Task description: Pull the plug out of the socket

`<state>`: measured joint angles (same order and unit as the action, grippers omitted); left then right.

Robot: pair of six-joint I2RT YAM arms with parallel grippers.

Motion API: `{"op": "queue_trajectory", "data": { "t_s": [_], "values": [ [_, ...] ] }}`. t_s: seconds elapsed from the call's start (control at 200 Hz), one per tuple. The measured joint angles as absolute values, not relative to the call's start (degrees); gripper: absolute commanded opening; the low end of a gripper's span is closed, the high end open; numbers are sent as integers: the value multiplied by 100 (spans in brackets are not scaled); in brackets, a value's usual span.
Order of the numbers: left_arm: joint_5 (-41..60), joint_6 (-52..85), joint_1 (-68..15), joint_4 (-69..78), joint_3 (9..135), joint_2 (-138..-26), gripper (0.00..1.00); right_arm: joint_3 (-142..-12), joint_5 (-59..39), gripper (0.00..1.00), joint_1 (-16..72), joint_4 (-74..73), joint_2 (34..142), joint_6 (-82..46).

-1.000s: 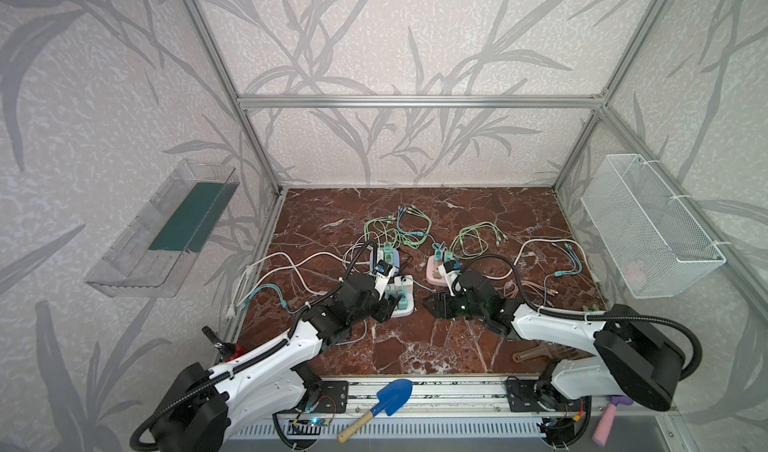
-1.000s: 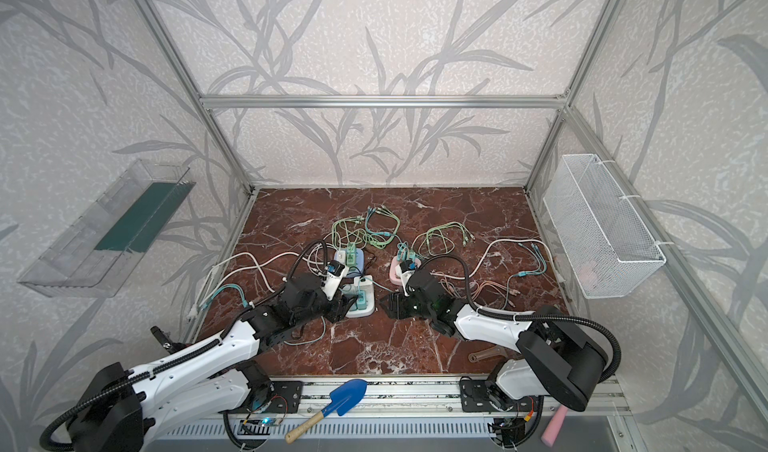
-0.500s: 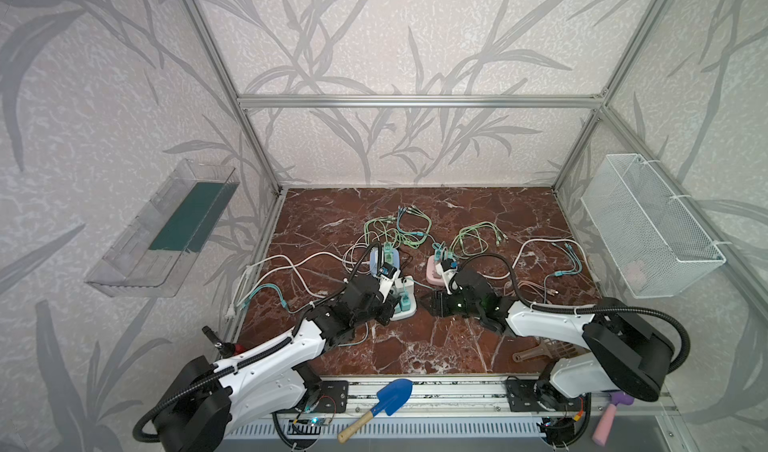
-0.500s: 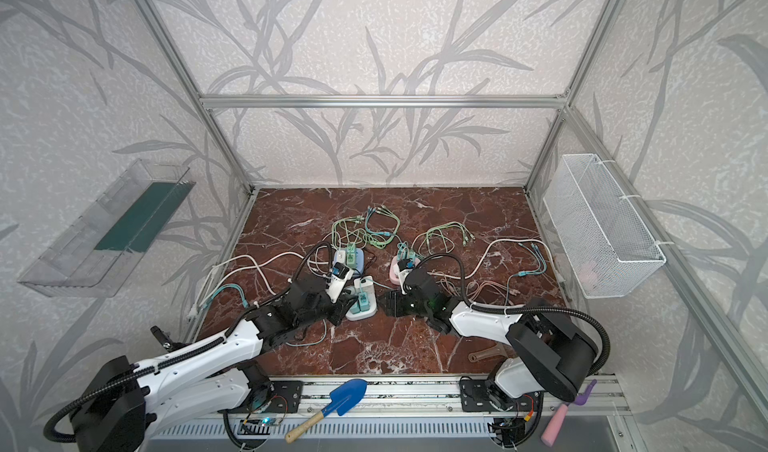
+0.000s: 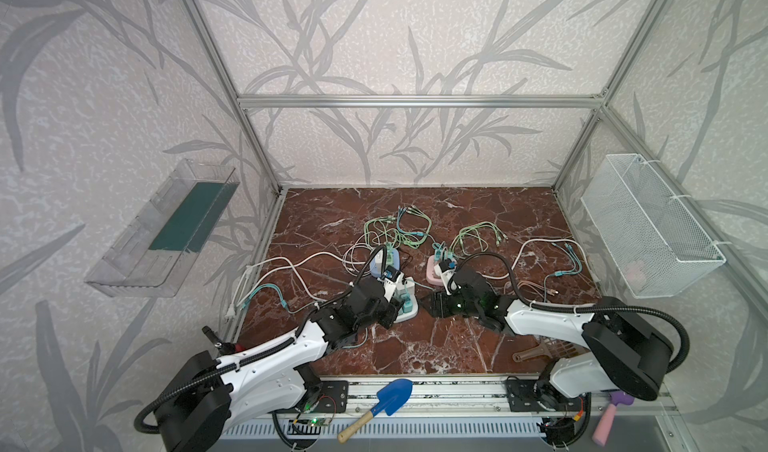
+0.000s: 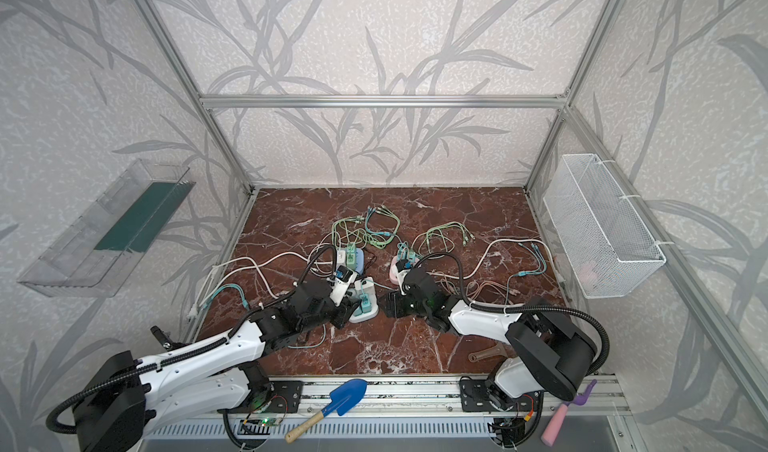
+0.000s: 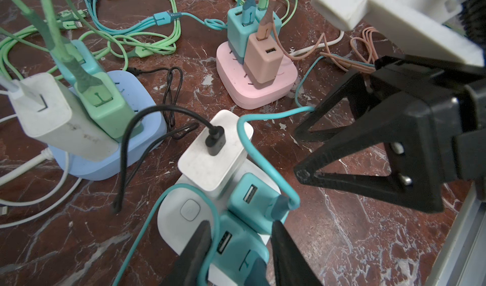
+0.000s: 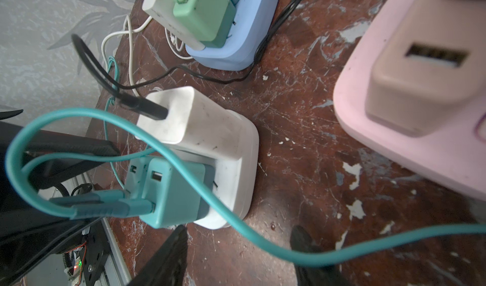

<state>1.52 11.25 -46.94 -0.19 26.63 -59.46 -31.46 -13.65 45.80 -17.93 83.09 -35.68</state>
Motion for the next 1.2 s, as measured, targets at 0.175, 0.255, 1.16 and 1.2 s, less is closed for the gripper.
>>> {"op": "queue_trajectory", "data": {
  "t_s": [0.175,0.255,1.16,1.2],
  "values": [
    [106,1096,-4698,-252,2663,-5782,55,-3146,-1411,63,4580,-1774,8350,-3551],
    [115,1028,-4698,-381,2663,-5662,58,-3146,-1444,63,4580,-1774,8383,-3548],
    [290,-311,-4709,-296,2792,-6565,66,-3415,-2018,64,4447,-1765,8853,-3288],
    [290,-338,-4709,-272,2805,-6602,65,-3417,-2027,64,4431,-1765,8868,-3288]
  ]
}}
